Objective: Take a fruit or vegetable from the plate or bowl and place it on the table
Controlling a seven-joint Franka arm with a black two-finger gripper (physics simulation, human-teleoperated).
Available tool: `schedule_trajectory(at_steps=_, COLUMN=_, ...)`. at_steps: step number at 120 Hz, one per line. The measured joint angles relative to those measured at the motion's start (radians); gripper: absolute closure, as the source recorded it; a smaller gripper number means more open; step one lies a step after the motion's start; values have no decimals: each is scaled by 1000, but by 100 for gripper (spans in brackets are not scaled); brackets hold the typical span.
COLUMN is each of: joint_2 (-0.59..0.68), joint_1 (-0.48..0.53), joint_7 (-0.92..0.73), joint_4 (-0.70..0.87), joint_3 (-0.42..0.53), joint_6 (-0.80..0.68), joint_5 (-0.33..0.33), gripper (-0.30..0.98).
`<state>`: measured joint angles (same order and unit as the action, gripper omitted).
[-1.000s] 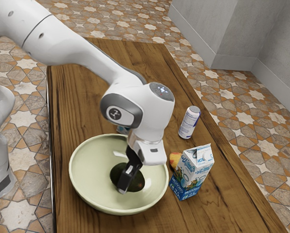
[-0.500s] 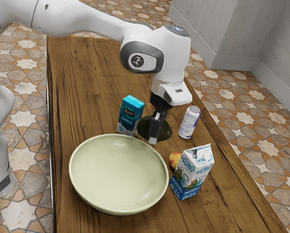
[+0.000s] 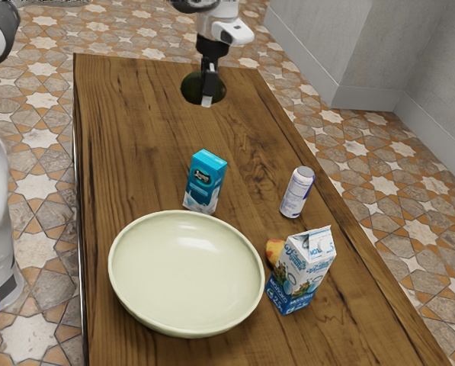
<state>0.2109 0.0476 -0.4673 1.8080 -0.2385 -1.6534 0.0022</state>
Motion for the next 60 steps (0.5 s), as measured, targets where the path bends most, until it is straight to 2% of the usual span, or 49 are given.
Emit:
schedule_trajectory(at_steps=29, joint_2=-93, joint_1=50, joint_7=-81, joint_4=4, joint_3=-1, joint_6=-8, joint_5=8, gripper=32)
schedule_trajectory(at_steps=41, joint_2=-118, joint_1=57, joint_7=-108, joint_4=2, joint_3=-1, joint_6=-11, joint_5=7, gripper=21)
schedule_trajectory(at_steps=60, joint_2=-132, joint_1=75, joint_7=-144, joint_4=1, joint_3=-1, joint_6=-16, joint_5=3, gripper=17)
